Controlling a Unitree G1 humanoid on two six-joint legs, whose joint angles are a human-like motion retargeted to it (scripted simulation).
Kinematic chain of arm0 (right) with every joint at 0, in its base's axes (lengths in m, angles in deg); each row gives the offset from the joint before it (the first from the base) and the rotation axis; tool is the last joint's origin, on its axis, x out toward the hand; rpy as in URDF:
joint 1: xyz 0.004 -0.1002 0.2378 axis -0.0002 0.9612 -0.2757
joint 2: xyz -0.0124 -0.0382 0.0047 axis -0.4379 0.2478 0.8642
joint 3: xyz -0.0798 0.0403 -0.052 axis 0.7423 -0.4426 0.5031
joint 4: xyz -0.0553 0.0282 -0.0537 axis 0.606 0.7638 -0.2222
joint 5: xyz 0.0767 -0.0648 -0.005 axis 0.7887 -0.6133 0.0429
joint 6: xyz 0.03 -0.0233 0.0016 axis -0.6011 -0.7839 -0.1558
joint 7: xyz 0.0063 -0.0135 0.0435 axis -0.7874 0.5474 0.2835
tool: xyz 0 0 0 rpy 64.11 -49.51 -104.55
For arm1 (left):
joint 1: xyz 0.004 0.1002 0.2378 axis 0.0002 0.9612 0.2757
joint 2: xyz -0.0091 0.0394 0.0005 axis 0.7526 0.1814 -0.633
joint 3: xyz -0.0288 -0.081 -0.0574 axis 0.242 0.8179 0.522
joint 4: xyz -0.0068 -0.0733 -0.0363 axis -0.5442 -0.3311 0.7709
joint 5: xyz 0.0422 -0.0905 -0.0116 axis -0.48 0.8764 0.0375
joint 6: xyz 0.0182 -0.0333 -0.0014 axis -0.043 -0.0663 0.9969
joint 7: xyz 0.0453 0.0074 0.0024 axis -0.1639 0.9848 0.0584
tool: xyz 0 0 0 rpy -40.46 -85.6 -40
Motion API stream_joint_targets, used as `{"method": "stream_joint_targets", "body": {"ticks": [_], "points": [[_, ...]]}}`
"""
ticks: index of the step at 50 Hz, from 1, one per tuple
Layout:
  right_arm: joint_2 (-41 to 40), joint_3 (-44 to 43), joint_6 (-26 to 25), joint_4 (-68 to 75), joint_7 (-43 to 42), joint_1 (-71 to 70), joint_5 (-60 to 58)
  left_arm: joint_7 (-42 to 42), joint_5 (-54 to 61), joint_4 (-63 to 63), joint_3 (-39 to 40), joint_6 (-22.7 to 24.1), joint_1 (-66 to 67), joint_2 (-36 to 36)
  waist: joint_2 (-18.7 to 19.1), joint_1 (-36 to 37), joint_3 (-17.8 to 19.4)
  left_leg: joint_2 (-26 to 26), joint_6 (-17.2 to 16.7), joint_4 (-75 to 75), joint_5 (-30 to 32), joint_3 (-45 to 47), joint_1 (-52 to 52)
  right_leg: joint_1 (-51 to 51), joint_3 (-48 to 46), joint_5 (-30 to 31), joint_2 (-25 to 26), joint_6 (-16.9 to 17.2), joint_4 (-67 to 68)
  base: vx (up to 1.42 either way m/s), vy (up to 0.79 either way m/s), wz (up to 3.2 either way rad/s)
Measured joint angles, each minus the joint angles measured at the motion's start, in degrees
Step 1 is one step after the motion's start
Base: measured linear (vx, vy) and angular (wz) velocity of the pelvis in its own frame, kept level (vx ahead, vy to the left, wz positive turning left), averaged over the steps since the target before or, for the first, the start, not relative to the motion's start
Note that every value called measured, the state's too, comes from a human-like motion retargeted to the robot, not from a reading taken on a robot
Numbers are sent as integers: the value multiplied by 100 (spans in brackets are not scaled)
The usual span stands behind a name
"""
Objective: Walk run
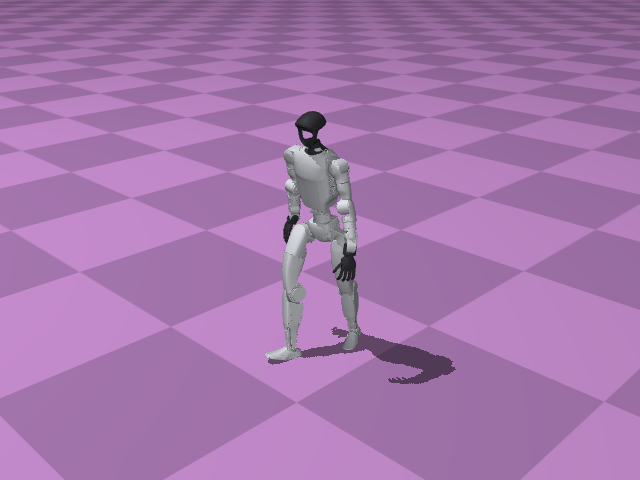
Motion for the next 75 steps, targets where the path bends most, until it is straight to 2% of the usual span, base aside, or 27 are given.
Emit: {"method": "stream_joint_targets", "body": {"ticks": [3,5,7,9,12,14,16,18,20,22,28,33,37,40,43,45,47,50,52,55,58,61,63,65,67,70,75], "points": [[72,-151,-32,252,140,38,-120,130,-5,-88,-14,105,98,-118,48,46,-62,-49,-133,132,-161,-103,231,42,-120,246,-85,-481,373,86,-14,37],[102,-251,-63,362,213,87,-215,157,-93,-203,63,35,282,-237,60,-25,-118,-147,-198,250,-91,-225,408,144,-320,549,-242,-597,667,84,-11,59],[118,-353,-34,455,311,76,-202,150,-287,-398,226,-90,478,-361,111,-107,-128,-161,-316,498,364,-386,483,146,-40,456,-371,-579,1139,84,-10,73],[100,-393,-20,465,451,98,-80,148,-507,-649,373,-257,711,-484,117,-169,-182,-129,-473,931,1122,-412,442,409,72,310,-448,-516,1181,66,-4,60],[76,-361,89,295,679,215,216,-23,-882,-1043,372,-557,1009,-565,-162,37,-314,-116,-524,1974,2371,146,216,1157,-404,185,-815,-425,738,87,-16,31],[93,-381,189,66,801,247,285,-251,-1172,-1159,241,-713,1128,-563,-428,217,-340,-124,-518,3024,2678,389,-187,1447,-318,123,-1054,-249,548,68,-13,64],[155,-339,218,-146,842,143,182,-350,-1382,-1191,232,-759,1229,-574,-630,343,-302,164,-326,3956,2382,869,-558,1708,-421,32,-1257,-100,424,45,-10,50],[249,-225,164,-297,815,-112,-5,-226,-1388,-1228,337,-735,1325,-612,-643,443,-218,560,-177,4577,2051,1203,-981,2009,-640,-22,-1193,-48,197,35,-9,3],[329,-74,56,-434,779,-409,-183,41,-1218,-1304,486,-714,1451,-693,-502,498,-175,807,-320,4779,1851,1161,-1499,2284,-709,-19,-898,-30,-118,31,-6,-26],[365,58,17,-630,763,-649,-258,226,-1035,-1412,637,-722,1573,-780,-318,590,-189,861,-512,4526,1641,987,-2015,2511,-757,-25,-593,-2,-387,54,-9,-49],[312,150,302,-1399,716,-1124,-24,-17,-971,-1584,717,-959,1660,-937,84,1026,-39,888,-207,2435,1203,936,-2884,3126,-511,-397,119,44,-707,44,-4,-62],[30,218,389,-1690,562,-1247,180,-223,-1256,-1426,505,-951,1594,-948,193,1198,15,988,-198,1059,1369,1049,-3386,3621,-342,-670,360,243,-769,57,-4,-56],[-161,249,290,-1465,481,-1164,173,-154,-1384,-1257,392,-883,1507,-887,62,1255,-55,1138,136,843,1061,1446,-3492,3907,-189,-849,328,424,-696,72,1,-29],[-210,271,251,-1084,551,-1023,-3,-62,-1312,-1165,471,-846,1471,-862,-53,1355,-152,1362,517,1397,1274,1616,-3461,4110,17,-926,272,635,-584,82,9,-54],[-148,300,255,-544,710,-851,-194,-25,-1134,-1154,611,-842,1470,-830,-74,1338,-285,1559,762,1868,1578,1717,-3342,4389,94,-671,215,1020,-447,76,11,-37],[-119,271,189,-186,769,-708,-326,-25,-1051,-1147,714,-915,1439,-804,-89,1328,-341,1509,834,2309,1241,1159,-3428,4525,238,-274,131,1289,-255,79,13,-25],[-65,156,80,132,794,-512,-362,-76,-1028,-1107,672,-973,1380,-769,-76,1318,-404,1375,775,2321,959,849,-3204,4545,344,386,102,1380,107,81,20,10],[41,-16,-92,581,854,-285,-289,-212,-1062,-933,529,-936,1256,-709,85,1272,-494,1436,768,1980,756,1119,-2571,4290,368,1595,122,1191,1140,82,25,25],[98,-47,-213,794,920,-255,-220,-244,-1041,-735,507,-839,1162,-667,218,1258,-454,1402,701,1776,668,867,-2270,3880,309,2063,39,1044,2244,69,20,-16],[146,-56,-305,945,1060,-303,-125,-138,-819,-462,418,-679,985,-511,250,1199,-364,1321,640,1513,588,958,-1884,3045,219,1512,-340,912,3698,39,9,10],[90,-140,-271,847,1135,-291,-74,100,-535,-287,267,-543,727,-384,192,965,-254,974,661,1227,613,729,-1658,2256,-16,892,-711,933,4173,42,10,111],[18,-147,-143,663,1096,-235,-48,148,-306,-97,169,-431,470,-382,124,751,-213,684,690,1037,628,520,-1528,1653,-456,386,-1075,794,3720,37,5,150],[-23,-104,-42,568,1045,-189,-45,18,-180,73,97,-361,341,-434,22,598,-157,415,712,902,664,285,-1415,1320,-105,301,-926,874,2813,35,0,185],[-58,-49,45,534,1006,-174,-55,-177,-83,270,8,-304,256,-496,-107,421,-45,123,719,811,691,-66,-1263,1067,1112,203,-503,937,1751,24,-5,212],[-80,36,102,556,1057,-184,-74,-339,-65,421,-101,-254,216,-550,-145,308,62,-22,699,775,677,-406,-1088,1103,2541,226,-55,795,887,31,-9,220],[-71,149,191,608,1267,-165,-123,-441,-175,505,-334,-154,243,-603,-133,35,192,-231,658,801,661,-1231,-844,1362,3691,1212,73,1100,69,38,-11,256],[4,121,160,597,1377,-214,-257,-107,-577,316,-407,-96,432,-700,-182,572,169,-425,512,792,725,-1967,-770,1770,2761,724,-45,555,162,32,-13,154]]}}
